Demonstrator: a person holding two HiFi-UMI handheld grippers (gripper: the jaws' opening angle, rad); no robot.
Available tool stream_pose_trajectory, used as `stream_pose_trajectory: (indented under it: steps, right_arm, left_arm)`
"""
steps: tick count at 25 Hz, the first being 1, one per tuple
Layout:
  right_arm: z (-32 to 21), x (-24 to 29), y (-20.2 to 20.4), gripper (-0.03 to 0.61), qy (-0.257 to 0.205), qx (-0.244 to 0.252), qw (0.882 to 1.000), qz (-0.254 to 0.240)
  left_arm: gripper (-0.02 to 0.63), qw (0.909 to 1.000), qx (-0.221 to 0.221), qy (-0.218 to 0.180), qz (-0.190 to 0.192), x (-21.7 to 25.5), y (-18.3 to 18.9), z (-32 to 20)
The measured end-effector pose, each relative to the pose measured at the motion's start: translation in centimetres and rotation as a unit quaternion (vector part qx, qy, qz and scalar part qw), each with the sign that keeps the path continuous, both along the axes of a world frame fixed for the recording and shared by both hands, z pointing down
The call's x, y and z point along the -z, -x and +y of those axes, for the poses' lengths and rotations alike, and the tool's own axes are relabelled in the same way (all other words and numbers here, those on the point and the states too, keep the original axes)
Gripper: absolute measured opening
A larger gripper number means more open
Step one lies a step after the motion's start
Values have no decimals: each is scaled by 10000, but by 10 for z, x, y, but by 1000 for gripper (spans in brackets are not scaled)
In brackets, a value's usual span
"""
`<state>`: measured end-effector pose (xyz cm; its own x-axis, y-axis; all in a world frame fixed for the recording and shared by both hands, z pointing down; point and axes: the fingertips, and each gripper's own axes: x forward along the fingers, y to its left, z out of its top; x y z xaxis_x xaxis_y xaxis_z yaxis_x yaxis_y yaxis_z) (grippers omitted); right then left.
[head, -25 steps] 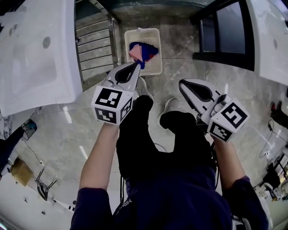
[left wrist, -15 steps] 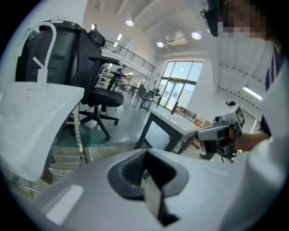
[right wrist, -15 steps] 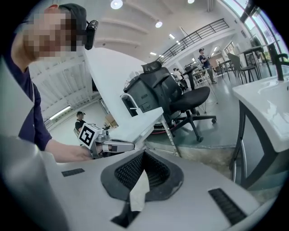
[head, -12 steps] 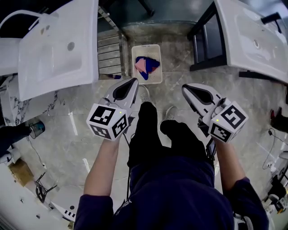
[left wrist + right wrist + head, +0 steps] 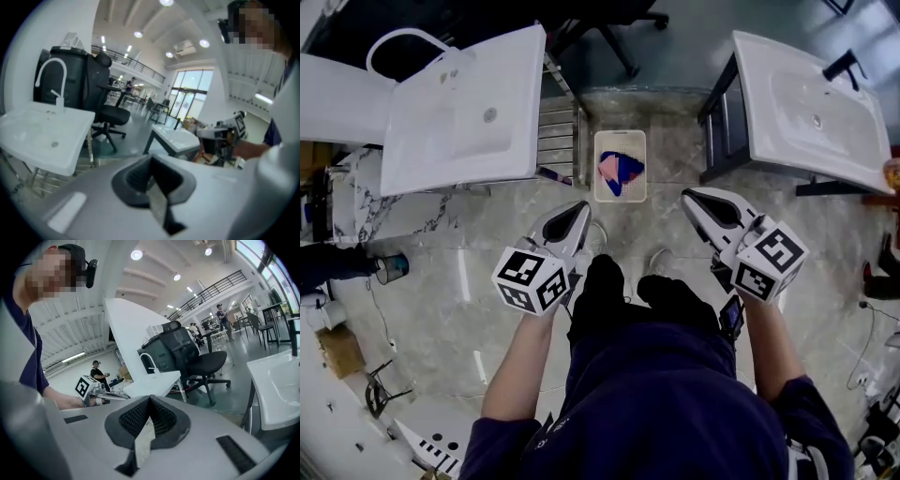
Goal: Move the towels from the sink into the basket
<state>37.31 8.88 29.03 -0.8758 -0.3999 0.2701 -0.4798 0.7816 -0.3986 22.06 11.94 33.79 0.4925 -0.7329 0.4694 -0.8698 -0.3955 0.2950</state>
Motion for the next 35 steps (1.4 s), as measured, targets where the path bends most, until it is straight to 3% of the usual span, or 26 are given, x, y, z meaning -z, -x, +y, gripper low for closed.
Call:
stream_pose_trajectory:
  steps: [4, 11, 27, 35]
  right_arm:
    - [2, 23, 4, 6, -79, -28, 9999, -107]
    - [-2, 49, 42, 6, -258, -110, 9996, -104]
    - [2, 90, 231, 6, -458, -434, 9979, 117]
    - [8, 107, 296, 6, -648, -596, 9960, 178]
  left_arm:
    - [3, 9993, -132, -172, -310, 30, 5, 11]
    - [3, 9988, -167, -358, -289, 58, 51, 5]
    - [3, 9959, -605, -669, -59, 94, 223, -7]
    - [3, 9938, -781, -790, 37, 101, 284, -4]
